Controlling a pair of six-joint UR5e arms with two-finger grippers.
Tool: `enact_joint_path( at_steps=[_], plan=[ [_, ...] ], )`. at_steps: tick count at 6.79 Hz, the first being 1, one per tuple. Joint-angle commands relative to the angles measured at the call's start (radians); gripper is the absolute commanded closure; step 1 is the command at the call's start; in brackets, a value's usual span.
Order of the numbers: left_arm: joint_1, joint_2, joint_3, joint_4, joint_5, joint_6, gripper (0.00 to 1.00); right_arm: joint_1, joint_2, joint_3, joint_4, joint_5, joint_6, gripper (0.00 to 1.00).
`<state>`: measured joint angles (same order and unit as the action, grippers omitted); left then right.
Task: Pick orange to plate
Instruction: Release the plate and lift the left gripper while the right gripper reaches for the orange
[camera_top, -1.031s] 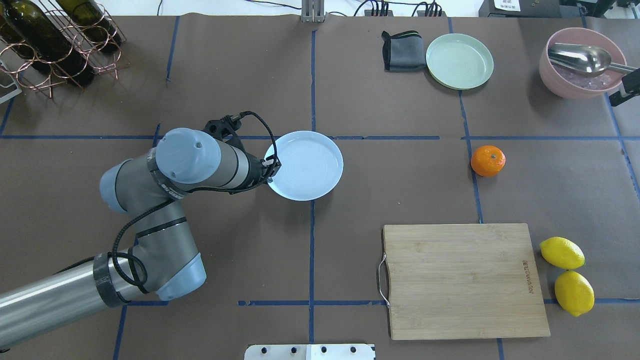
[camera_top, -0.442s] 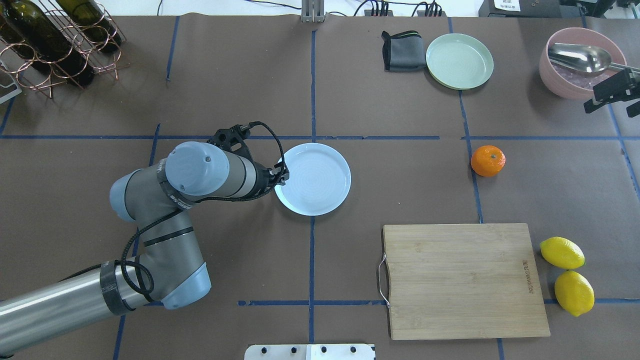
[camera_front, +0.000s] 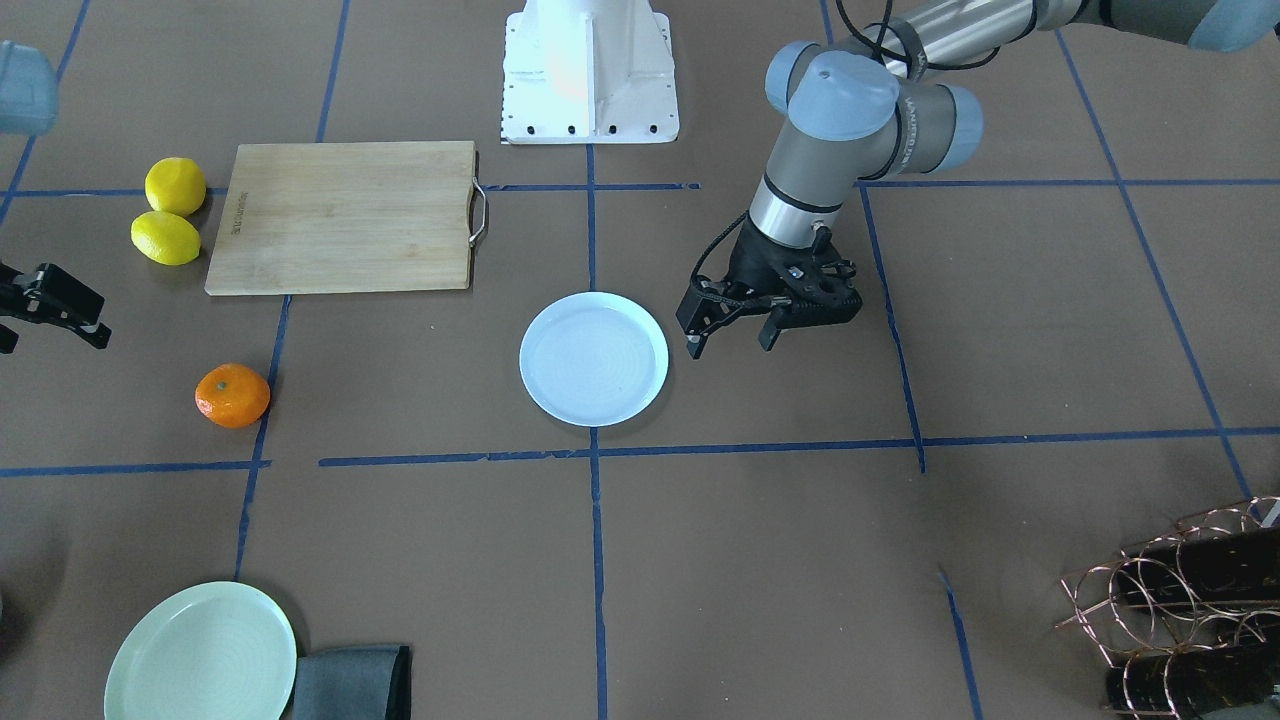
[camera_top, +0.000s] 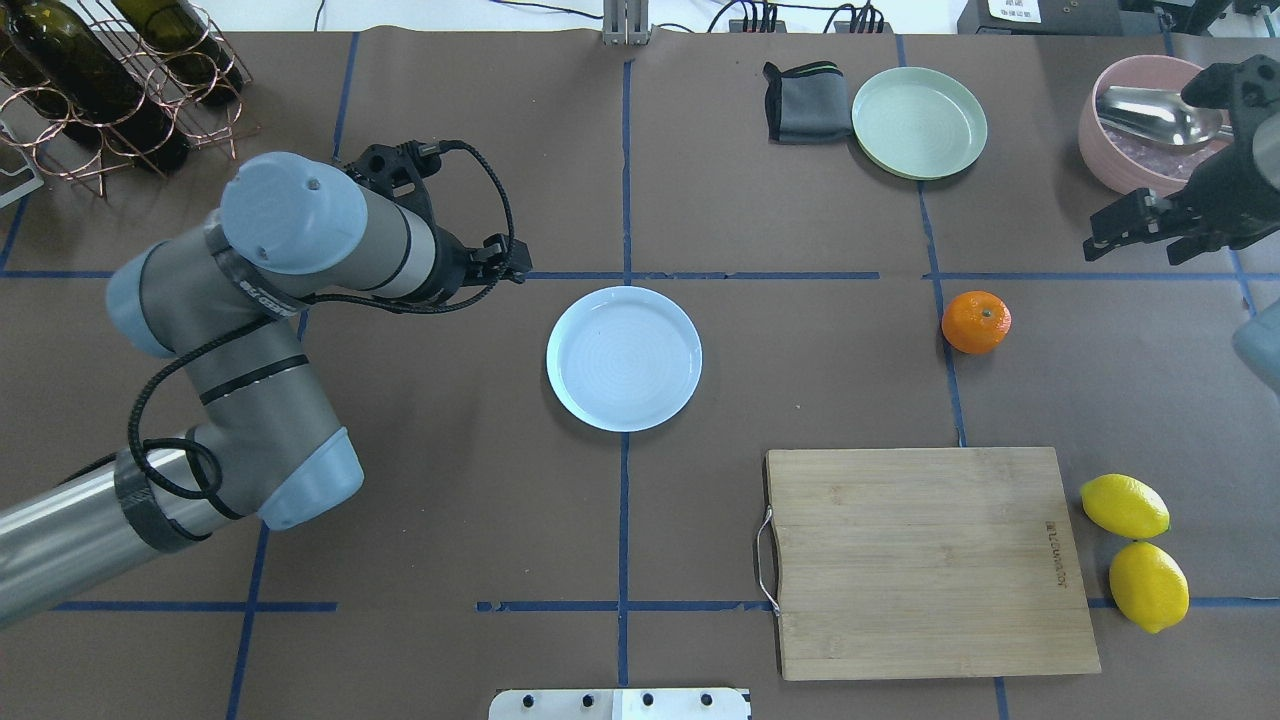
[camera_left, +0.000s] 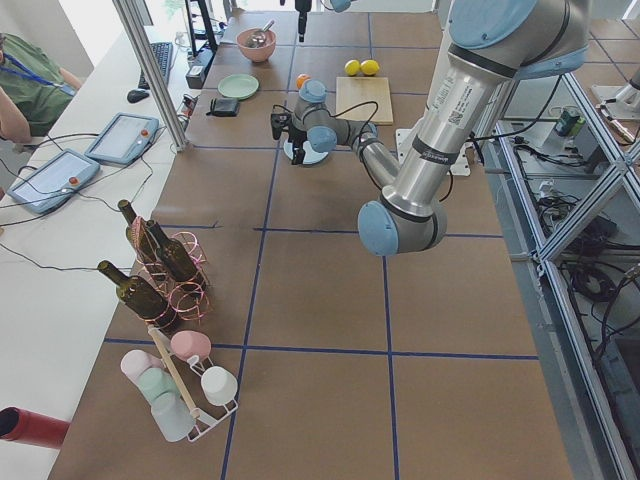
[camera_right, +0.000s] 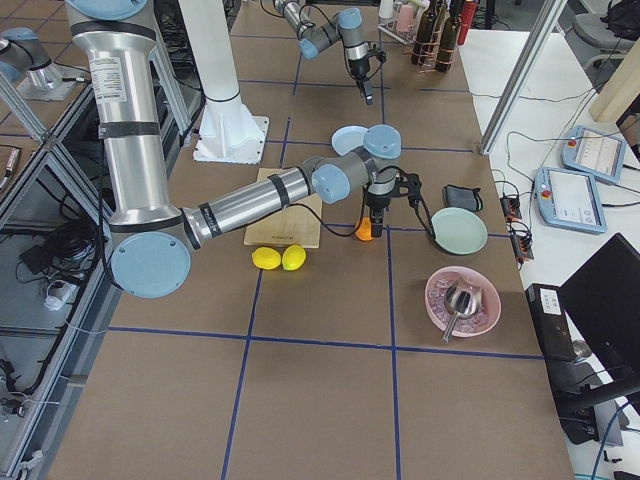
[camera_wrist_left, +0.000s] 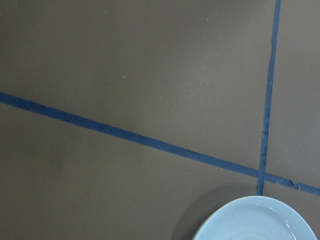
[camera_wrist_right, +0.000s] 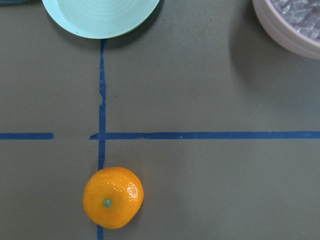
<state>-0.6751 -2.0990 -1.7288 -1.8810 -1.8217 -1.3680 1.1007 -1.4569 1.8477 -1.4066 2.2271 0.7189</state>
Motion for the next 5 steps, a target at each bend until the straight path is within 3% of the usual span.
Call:
enact_joint_path(
  at_steps=[1, 5],
  plan=[
    [-0.063, 0.084, -0.105, 0.082, -0.008, 0.194, 0.00, -0.106, 0.015, -0.021, 0.049, -0.078, 0.063, 0.00],
    [-0.147, 0.166, -0.143, 0.080, -0.064, 0.306, 0.00, -0.206, 0.119, -0.120, 0.051, -0.144, 0.062, 0.00]
  ],
)
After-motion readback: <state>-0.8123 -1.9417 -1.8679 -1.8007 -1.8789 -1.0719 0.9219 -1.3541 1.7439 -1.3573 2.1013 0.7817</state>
